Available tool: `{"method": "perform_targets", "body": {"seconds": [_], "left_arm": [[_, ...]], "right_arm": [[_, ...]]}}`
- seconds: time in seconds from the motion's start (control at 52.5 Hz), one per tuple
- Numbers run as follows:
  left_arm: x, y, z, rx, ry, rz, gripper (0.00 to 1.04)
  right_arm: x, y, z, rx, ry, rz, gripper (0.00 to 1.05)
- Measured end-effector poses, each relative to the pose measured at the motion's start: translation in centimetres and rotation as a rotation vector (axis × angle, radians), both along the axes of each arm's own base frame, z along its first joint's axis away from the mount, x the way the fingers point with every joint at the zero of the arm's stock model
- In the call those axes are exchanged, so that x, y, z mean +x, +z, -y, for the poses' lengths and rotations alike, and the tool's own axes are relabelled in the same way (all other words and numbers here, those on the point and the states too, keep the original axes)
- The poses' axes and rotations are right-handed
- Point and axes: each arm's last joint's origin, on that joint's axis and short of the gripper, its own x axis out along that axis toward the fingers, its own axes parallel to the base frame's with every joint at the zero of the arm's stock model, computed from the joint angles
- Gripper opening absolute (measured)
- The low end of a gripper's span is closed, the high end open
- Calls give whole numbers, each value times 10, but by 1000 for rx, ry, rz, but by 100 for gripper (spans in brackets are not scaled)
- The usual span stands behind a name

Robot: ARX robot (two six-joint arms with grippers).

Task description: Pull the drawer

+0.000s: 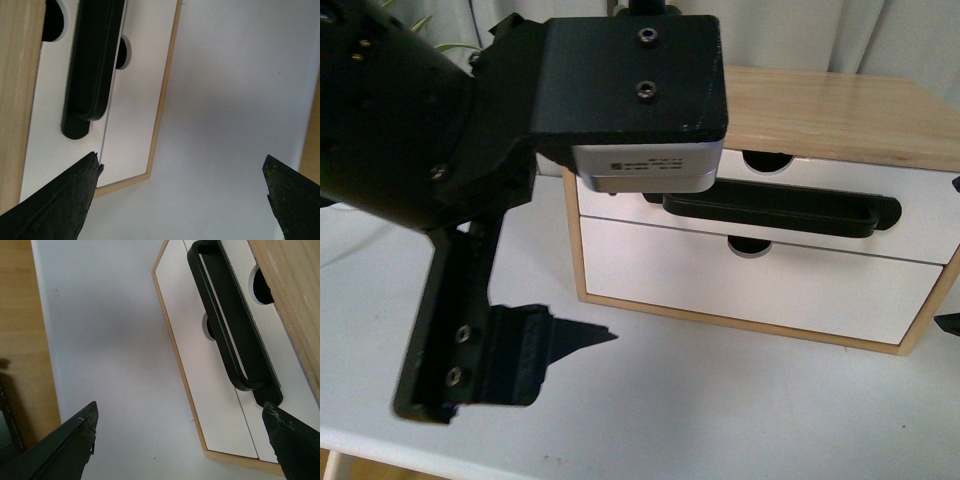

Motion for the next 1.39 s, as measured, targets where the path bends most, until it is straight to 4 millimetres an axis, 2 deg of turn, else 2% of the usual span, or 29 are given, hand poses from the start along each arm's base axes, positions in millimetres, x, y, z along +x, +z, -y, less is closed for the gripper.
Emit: {"method": "perform_targets", "body": {"seconds": [0.267,0.61,1.392], "left_arm": [[19,-4,16,-22,-1,1,99],[32,-11,35,-66,-5,16,99],[55,-32,56,-48,-14,-21,99]], "right_arm": [[15,-9,-1,-7,-10,1,96],[27,-17,-3,7,-23,5,96],[44,-24,-10,34,-22,16,96]]}}
